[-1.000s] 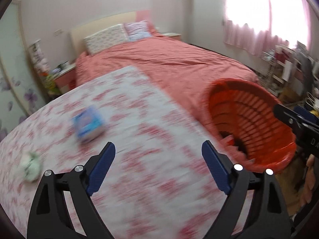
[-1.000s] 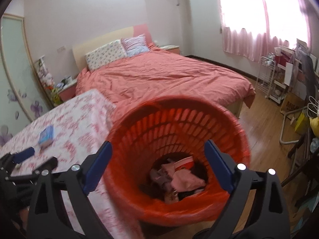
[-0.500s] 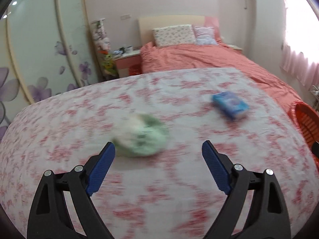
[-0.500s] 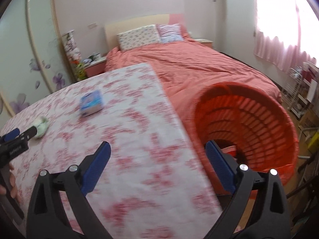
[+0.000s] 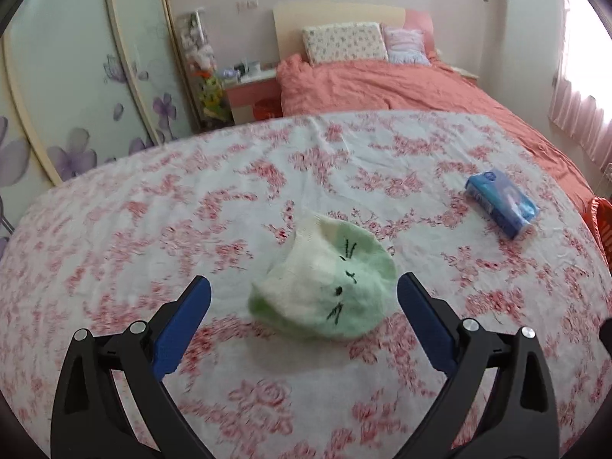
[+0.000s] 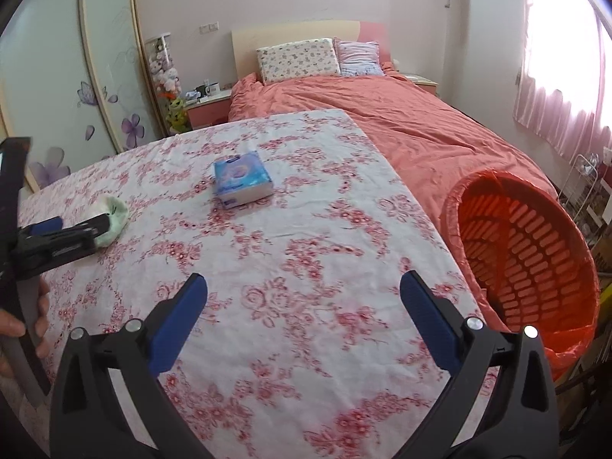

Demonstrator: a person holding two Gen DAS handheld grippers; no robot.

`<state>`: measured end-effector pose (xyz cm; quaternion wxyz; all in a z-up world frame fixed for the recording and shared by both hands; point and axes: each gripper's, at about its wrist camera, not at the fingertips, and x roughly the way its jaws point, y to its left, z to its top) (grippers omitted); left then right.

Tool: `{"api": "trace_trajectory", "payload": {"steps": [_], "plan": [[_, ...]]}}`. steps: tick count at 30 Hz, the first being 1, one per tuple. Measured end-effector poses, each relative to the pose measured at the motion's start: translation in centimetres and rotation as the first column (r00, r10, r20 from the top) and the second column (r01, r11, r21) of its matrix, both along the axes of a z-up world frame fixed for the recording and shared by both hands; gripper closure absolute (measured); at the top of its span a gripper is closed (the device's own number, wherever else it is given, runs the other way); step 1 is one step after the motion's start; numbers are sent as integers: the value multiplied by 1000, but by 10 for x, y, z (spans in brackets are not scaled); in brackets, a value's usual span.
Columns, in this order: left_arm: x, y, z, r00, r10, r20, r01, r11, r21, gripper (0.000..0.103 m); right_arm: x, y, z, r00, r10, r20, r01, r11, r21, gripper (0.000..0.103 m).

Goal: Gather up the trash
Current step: 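Move left tool to the green cat-face sock and grasp it, then grasp the blue tissue pack with the right tool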

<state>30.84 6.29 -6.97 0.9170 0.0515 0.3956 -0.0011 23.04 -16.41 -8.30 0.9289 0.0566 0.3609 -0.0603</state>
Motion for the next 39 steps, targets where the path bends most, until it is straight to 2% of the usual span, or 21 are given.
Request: {"api": "trace_trajectory", "payload": {"steps": [4, 5, 7, 8, 10, 11, 13, 16, 19, 29, 32, 39], "plan": [[14, 5, -9, 999, 12, -50, -15, 998, -55, 7, 5, 4, -3, 1000, 8, -14, -8, 1000, 2, 4], [16, 5, -11, 998, 15, -57, -18, 998, -66, 11, 6, 4, -3, 1000, 9, -17, -9, 1000, 2, 4], [20, 5, -12, 997, 23, -68, -29, 997, -77, 20, 7, 6, -5, 1000, 11, -25, -11, 1000, 3, 4], [22, 5, -13, 997, 26, -74, -32, 996, -79, 31, 8, 6, -6, 1000, 13, -28, -12, 1000, 4, 4], [21, 7, -13, 997, 14, -77, -21, 995, -93, 43, 10, 7, -7, 999, 16, -35, -16, 1000, 4, 4], [19, 7, -12, 997, 10, -73, -16, 996, -88, 53, 12, 8, -8, 999, 18, -39, -18, 1000, 6, 4], [12, 9, -11, 997, -7, -71, 1, 997, -80, 61, 16, 10, -9, 999, 26, -45, -26, 1000, 8, 4], [2, 19, -10, 998, 7, -64, -8, 1000, -25, 62, 24, 16, -8, 998, 48, -45, -48, 999, -1, 4], [-13, 39, -9, 997, 35, -69, -36, 999, -15, 62, 36, 23, -6, 997, 64, -39, -65, 998, -10, 4], [-19, 65, -12, 994, 79, -70, -86, 992, -92, 55, 109, 41, -12, 996, 57, -74, -59, 998, -19, 4], [-19, 68, -12, 994, 81, -70, -89, 989, -116, 55, 135, 44, -17, 993, 49, -112, -52, 998, -26, 5], [-19, 68, -13, 994, 84, -71, -92, 990, -111, 54, 173, 45, -28, 981, 36, -188, -41, 999, -25, 15]]}}
